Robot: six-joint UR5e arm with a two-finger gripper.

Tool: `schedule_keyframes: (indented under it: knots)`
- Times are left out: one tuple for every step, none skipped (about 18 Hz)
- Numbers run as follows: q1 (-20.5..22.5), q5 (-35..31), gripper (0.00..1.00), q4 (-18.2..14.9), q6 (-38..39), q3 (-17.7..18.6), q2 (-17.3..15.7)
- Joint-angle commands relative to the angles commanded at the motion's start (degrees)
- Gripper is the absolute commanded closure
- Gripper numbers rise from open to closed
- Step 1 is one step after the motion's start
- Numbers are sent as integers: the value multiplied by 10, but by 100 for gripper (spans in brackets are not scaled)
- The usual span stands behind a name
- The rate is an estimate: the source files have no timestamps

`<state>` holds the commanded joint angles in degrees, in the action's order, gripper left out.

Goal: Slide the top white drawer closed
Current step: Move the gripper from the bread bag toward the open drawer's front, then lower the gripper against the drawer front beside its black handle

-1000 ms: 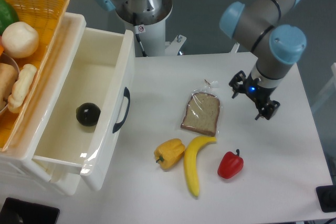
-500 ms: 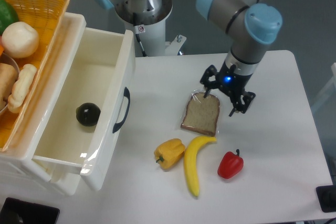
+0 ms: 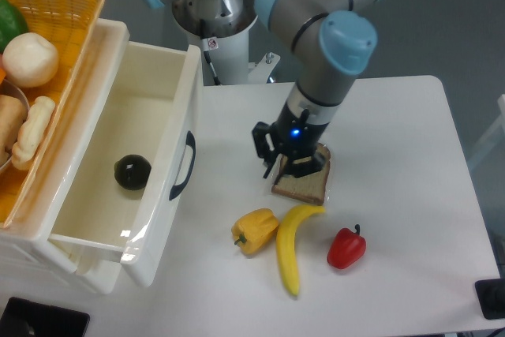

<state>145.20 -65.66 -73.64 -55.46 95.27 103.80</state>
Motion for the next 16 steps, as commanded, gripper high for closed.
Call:
schedule_keyframes:
  knots:
    - [0, 11, 100, -7, 1, 0, 0]
    - [0, 21, 100, -15, 4, 0, -2]
    - [0, 26, 100, -20, 8, 0, -4]
    - [-2, 28, 100, -22, 8, 0, -8]
    - [-7, 28, 100, -28, 8, 0, -9]
    - [-11, 32, 100, -38, 8, 0, -9]
    - [-13, 38, 100, -42, 8, 0, -9]
    - [-16, 45, 100, -43, 8, 0, -9]
    - [-22, 54, 100, -47, 9, 1, -9]
    - [-27, 57, 100, -51, 13, 1, -9]
    - [-31, 58, 100, -51, 19, 1, -9]
    - [-37, 62, 100, -51, 24, 1, -9]
    - [-43, 67, 100, -51, 29, 1, -8]
    - [-44, 69, 100, -51, 33, 1, -8]
    - [-46, 70, 100, -51, 36, 1, -9]
    - [-45, 73, 100, -51, 37, 1, -8]
